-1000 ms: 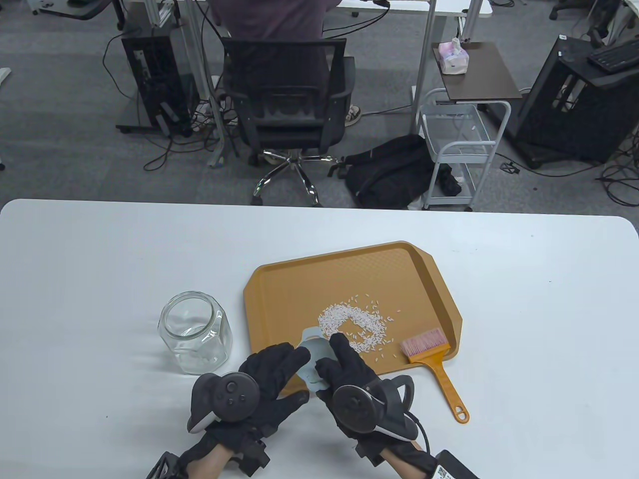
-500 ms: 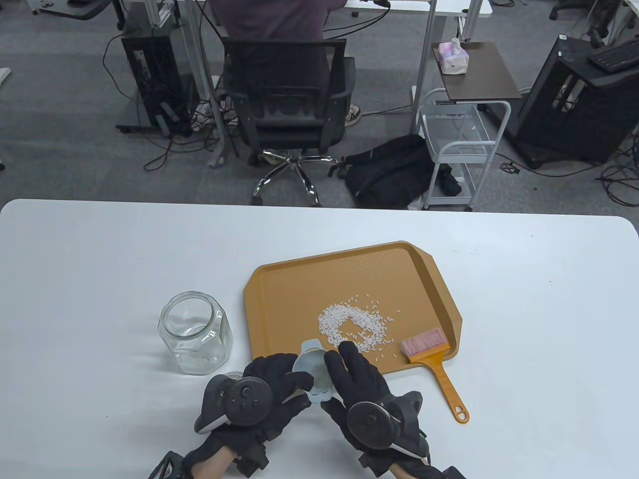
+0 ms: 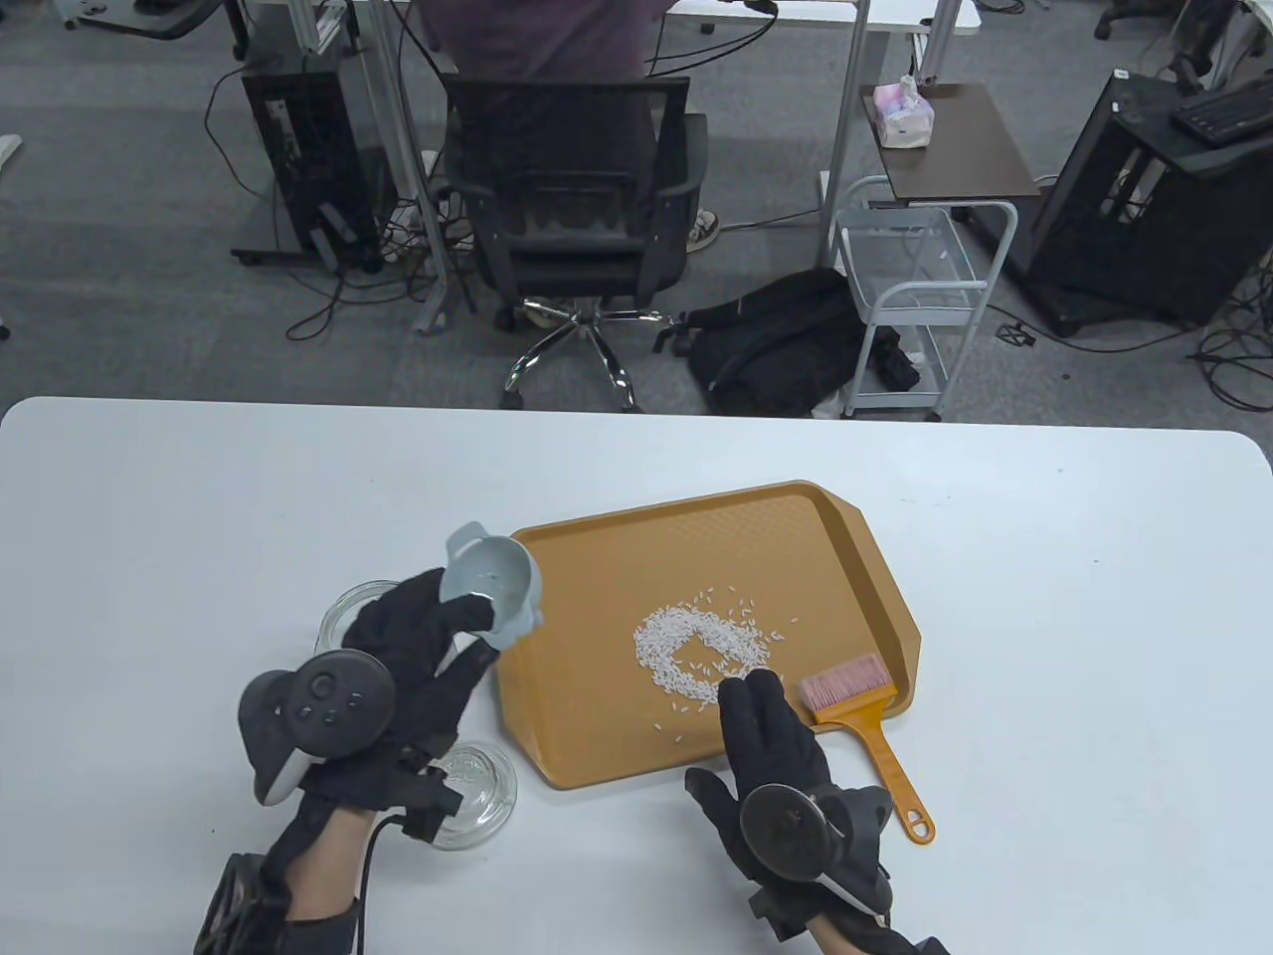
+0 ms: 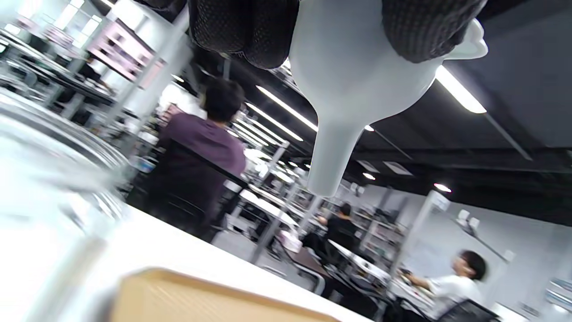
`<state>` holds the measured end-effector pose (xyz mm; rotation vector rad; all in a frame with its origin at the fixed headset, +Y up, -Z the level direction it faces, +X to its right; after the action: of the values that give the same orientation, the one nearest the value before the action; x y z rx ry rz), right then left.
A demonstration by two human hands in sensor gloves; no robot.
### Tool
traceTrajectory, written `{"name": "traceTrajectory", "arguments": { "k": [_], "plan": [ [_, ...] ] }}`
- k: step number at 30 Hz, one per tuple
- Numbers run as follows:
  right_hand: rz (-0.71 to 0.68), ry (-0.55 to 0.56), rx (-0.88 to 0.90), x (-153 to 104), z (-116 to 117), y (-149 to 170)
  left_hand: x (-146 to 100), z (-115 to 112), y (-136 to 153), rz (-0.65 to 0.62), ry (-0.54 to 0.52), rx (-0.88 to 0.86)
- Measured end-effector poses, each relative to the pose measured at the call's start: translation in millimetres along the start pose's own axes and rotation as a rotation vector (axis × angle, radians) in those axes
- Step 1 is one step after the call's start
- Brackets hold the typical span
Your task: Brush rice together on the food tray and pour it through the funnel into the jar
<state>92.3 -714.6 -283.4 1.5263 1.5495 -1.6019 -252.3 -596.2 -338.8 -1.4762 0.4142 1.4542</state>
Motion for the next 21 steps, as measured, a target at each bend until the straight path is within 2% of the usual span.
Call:
{"name": "traceTrajectory", "arguments": {
  "k": [4,7,12,15,21],
  "plan": [
    [0.002,-0.015,-0.003,0,2,0,-11,32,30,0.086,-0.074,0.034],
    [0.002,-0.019,-0.003,0,2,0,-19,38,46,0.140,-0.080,0.079],
    [-0.009,-0.032,-0.015,0,4,-4,-27,21,70,0.233,0.038,0.186],
    [-0.008,-0.046,-0.015,0,6,-4,-28,5,78,0.238,0.086,0.284],
    [-0.002,-0.063,-0.009,0,7,-5,-25,-16,86,0.253,0.187,0.324]
  ]
}}
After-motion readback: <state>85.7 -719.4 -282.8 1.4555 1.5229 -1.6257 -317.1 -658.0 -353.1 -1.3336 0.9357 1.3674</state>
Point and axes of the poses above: the tracker on the back of each hand, its own y axis roughly to the little-finger side, its own x axis roughly from the wrist to the fingertips, z = x × y, the point moved 4 cm from there along x, roughly from the wrist to the fingertips, and after that the axes turned 7 degrees about -z, right-handed, at the moved point
